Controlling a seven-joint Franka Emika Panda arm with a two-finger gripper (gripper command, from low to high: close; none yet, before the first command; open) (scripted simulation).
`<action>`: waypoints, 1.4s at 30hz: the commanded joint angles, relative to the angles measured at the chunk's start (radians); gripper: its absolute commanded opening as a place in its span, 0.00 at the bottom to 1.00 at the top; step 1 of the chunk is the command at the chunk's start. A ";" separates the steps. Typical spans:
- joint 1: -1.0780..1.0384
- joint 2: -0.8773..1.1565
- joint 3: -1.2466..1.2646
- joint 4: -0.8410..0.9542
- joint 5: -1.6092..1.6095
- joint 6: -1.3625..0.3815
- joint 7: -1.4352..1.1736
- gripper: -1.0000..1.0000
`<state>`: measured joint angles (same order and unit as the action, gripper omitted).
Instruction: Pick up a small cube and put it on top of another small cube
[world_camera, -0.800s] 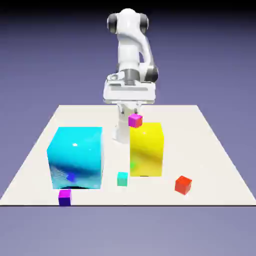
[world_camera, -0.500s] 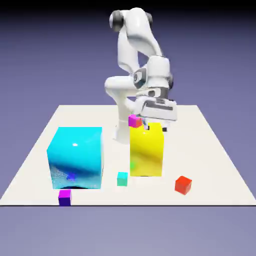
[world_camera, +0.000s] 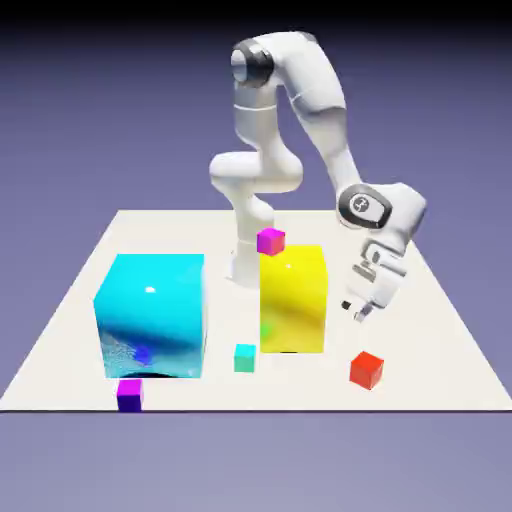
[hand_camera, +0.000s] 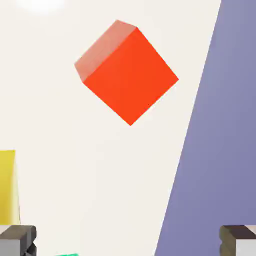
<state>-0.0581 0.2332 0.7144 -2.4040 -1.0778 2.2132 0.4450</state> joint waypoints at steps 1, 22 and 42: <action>-0.008 0.035 0.026 0.013 -0.044 -0.032 -0.015 0.50; -0.140 0.546 0.193 0.160 -0.631 -0.344 -0.199 0.00; 0.047 -0.015 0.057 0.171 0.225 -0.489 -0.178 0.00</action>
<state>-0.0115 0.2180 0.7710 -2.2334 -0.8505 1.7236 0.2663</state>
